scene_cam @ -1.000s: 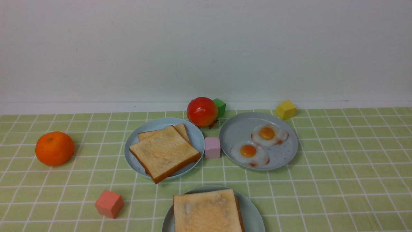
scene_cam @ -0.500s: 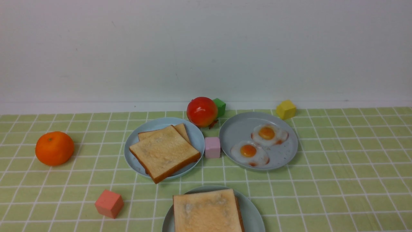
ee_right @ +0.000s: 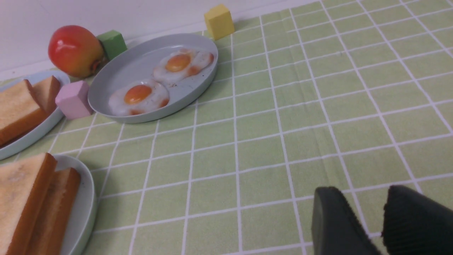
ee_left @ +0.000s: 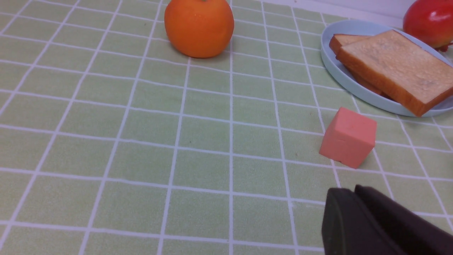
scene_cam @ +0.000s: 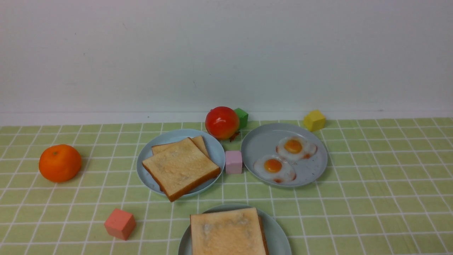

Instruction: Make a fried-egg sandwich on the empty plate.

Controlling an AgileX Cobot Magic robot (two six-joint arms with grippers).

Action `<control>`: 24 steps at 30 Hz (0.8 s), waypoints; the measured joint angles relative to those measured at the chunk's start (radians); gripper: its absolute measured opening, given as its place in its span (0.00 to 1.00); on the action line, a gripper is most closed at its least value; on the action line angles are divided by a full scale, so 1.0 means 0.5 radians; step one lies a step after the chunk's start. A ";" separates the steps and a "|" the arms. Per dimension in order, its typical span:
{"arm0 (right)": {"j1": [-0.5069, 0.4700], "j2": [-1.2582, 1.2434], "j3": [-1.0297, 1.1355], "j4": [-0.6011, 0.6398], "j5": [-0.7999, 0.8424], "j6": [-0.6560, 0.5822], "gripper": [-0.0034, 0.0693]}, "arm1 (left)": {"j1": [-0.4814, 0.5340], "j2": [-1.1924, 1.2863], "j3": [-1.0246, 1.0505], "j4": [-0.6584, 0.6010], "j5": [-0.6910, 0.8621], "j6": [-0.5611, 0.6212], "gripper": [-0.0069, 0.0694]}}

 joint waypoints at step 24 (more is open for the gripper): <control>0.000 0.000 0.000 0.000 0.000 0.005 0.37 | 0.000 0.000 0.000 0.000 0.000 0.000 0.17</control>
